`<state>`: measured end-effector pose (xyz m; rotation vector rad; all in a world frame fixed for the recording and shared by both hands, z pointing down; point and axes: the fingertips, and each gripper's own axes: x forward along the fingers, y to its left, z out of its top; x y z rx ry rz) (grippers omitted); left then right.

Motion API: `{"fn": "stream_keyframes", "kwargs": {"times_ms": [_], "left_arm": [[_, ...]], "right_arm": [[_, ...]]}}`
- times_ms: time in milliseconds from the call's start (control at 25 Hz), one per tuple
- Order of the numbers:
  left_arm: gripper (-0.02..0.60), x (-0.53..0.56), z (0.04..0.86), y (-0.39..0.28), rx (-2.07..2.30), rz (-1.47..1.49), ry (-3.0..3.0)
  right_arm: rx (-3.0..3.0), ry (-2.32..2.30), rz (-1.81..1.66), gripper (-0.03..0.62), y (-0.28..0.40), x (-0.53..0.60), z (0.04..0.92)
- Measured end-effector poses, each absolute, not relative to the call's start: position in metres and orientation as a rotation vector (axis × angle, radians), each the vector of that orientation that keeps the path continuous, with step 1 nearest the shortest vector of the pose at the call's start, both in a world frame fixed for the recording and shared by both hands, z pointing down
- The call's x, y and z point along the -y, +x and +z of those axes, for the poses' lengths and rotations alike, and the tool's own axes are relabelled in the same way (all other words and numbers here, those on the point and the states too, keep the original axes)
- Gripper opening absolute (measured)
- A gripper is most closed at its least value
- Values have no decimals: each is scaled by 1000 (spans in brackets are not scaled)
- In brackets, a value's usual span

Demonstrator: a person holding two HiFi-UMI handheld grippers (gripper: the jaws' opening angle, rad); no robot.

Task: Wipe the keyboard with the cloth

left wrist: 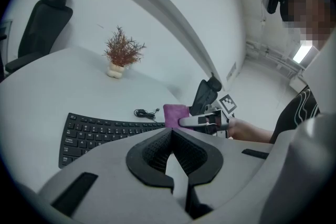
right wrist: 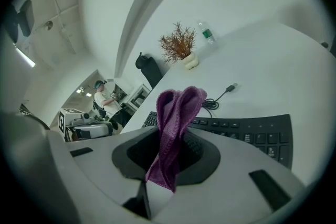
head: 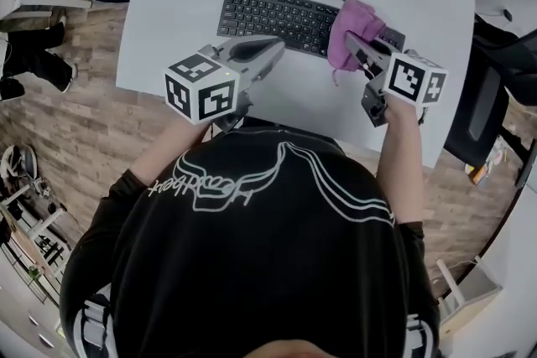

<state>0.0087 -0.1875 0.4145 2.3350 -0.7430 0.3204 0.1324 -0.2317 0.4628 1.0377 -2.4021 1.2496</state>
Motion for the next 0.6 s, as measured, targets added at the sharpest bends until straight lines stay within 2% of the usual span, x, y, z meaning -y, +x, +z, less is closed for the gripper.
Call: {"fn": "stream_keyframes", "kwargs": {"times_ms": [160,600], "left_arm": [[6,195,416,-41,778,288,2314],[6,185,413,-43,841,275,2291]], "right_arm": [[2405,964,1228,63,73,240,468],[2352,899,1183,64,64,240,494]]}}
